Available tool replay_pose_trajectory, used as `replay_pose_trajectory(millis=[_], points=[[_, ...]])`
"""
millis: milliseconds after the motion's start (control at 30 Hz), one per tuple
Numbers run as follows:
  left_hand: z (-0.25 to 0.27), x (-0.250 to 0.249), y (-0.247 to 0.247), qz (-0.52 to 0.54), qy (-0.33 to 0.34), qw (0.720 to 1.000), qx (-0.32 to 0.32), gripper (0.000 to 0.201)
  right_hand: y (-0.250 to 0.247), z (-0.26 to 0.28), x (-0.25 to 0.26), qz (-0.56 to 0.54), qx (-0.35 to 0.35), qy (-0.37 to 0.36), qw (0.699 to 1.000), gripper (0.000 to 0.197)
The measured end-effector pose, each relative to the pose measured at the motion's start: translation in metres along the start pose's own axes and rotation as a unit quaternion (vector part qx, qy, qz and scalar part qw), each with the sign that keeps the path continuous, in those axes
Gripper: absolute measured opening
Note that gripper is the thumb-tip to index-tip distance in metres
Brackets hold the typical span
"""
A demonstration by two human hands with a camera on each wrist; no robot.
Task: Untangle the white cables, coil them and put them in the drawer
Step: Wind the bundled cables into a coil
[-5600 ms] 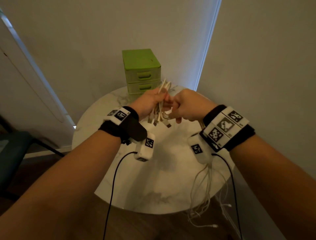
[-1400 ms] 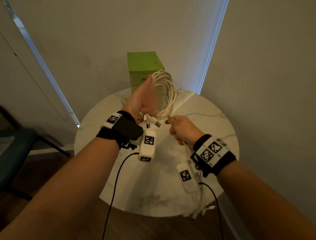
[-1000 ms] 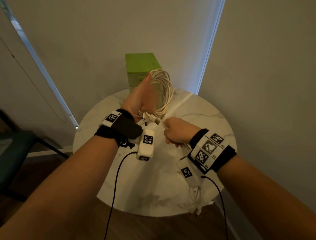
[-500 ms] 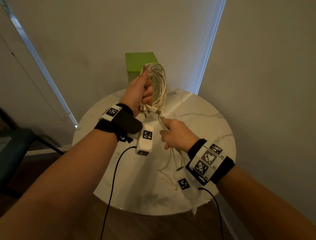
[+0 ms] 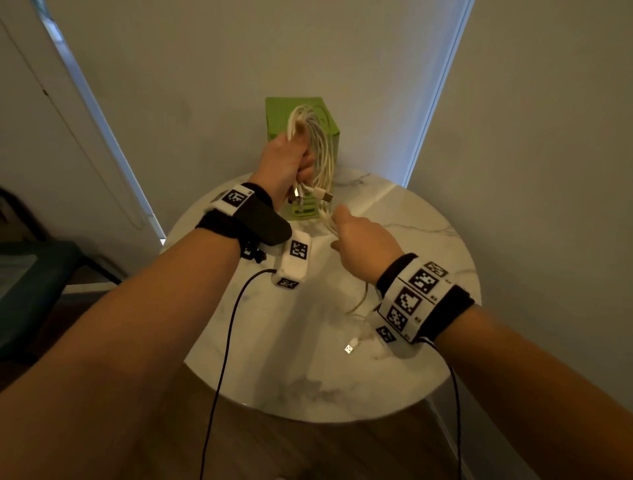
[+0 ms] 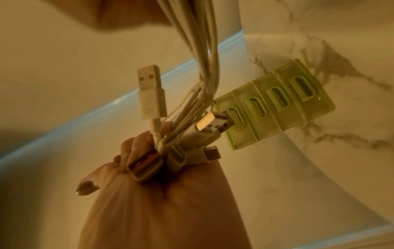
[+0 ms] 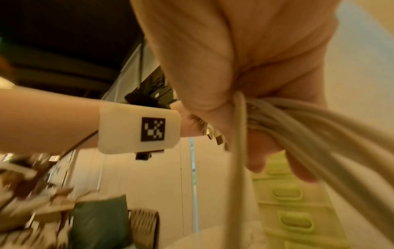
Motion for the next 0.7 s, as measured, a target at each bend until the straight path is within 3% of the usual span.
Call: replay_pose_trajectory(millis=[133, 233, 333, 400, 500, 567, 633, 700], points=[[0.003, 0.003, 0.004, -0.095, 0.013, 0.995, 0.033, 0.022, 0.000, -0.003, 0.011, 0.046, 0.065, -0.102, 0.992, 0.065], [0.006, 0.010, 0.008, -0.187, 0.012, 0.981, 0.045, 0.015, -0.020, -0.007, 0.012, 0.028, -0.001, -0.130, 0.991, 0.049], [0.011, 0.017, 0.015, -0.235, -0.008, 0.968, 0.082, 0.022, -0.043, -0.011, 0.009, 0.033, -0.086, -0.126, 0.988, 0.034], [0.019, 0.015, 0.020, -0.257, -0.026, 0.960, 0.109, 0.028, -0.053, -0.015, 0.009, 0.027, -0.093, -0.133, 0.986, 0.038], [0.025, 0.015, 0.026, -0.256, -0.032, 0.957, 0.132, 0.022, -0.068, -0.022, 0.006, 0.021, -0.082, -0.120, 0.989, 0.059], [0.029, 0.016, 0.029, -0.195, -0.090, 0.963, 0.162, 0.043, -0.072, -0.023, 0.000, 0.013, -0.088, -0.105, 0.990, 0.065], [0.034, 0.019, 0.031, -0.153, -0.133, 0.955, 0.216, 0.053, -0.069, -0.021, -0.003, -0.037, -0.090, -0.104, 0.990, 0.056], [0.040, 0.023, 0.033, -0.244, -0.128, 0.924, 0.264, 0.042, -0.063, -0.022, 0.000, -0.074, -0.067, -0.127, 0.987, 0.040]])
Point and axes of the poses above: each hand's wrist, its own z-axis away from the middle knuckle, its own y-axis out of the palm, x = y × z, the point moved 5 cm from there along -z, towards the middle knuckle, and after that the axes turned 4 degrees about z, right-handed, at the moved point
